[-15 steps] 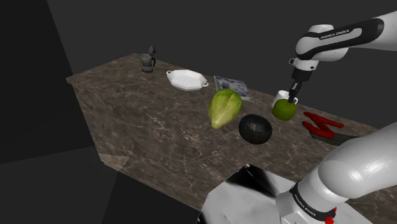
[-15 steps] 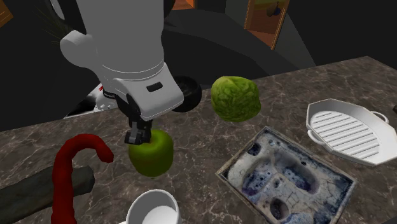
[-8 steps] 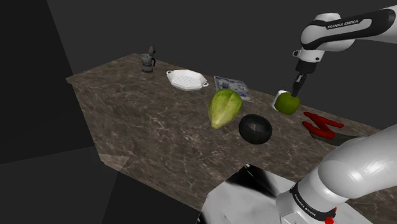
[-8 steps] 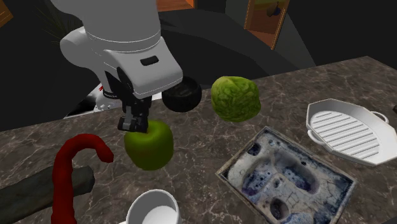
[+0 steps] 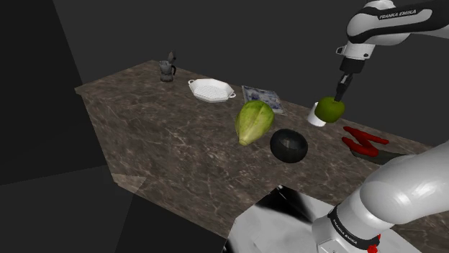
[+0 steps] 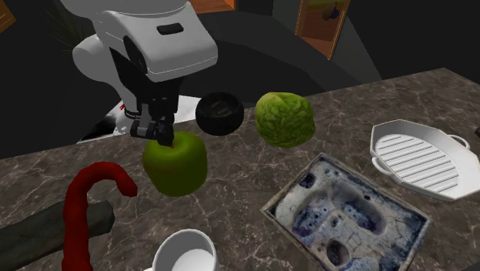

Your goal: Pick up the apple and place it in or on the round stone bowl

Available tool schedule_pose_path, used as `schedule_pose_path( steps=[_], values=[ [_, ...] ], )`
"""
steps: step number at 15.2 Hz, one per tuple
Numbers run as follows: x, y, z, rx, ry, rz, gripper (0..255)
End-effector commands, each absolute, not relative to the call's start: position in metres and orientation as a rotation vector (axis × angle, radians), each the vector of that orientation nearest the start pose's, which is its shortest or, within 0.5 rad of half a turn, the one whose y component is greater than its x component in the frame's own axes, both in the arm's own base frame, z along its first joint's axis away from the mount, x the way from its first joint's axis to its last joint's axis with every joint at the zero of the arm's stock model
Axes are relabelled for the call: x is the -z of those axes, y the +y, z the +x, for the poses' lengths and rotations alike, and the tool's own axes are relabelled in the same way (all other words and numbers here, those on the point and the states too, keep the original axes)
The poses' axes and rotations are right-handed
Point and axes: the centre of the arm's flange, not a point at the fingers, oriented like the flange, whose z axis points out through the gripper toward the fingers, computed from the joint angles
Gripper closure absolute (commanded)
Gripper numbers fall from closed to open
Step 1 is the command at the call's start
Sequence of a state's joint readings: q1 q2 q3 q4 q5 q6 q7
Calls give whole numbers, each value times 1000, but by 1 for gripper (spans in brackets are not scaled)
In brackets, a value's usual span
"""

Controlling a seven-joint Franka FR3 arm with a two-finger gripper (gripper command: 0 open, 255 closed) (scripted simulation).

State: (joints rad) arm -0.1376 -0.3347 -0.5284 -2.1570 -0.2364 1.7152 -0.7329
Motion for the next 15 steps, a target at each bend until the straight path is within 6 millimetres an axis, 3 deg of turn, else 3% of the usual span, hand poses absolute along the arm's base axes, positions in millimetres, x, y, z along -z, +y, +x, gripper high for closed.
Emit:
schedule_pose_path(
  steps=[1,11,15],
  values=[
    [-515,-310,331,-237,-239,-3082,255],
    [-565,-310,331,-237,-239,-3082,255],
    [-579,-259,329,-237,-239,-3082,255]
  ],
)
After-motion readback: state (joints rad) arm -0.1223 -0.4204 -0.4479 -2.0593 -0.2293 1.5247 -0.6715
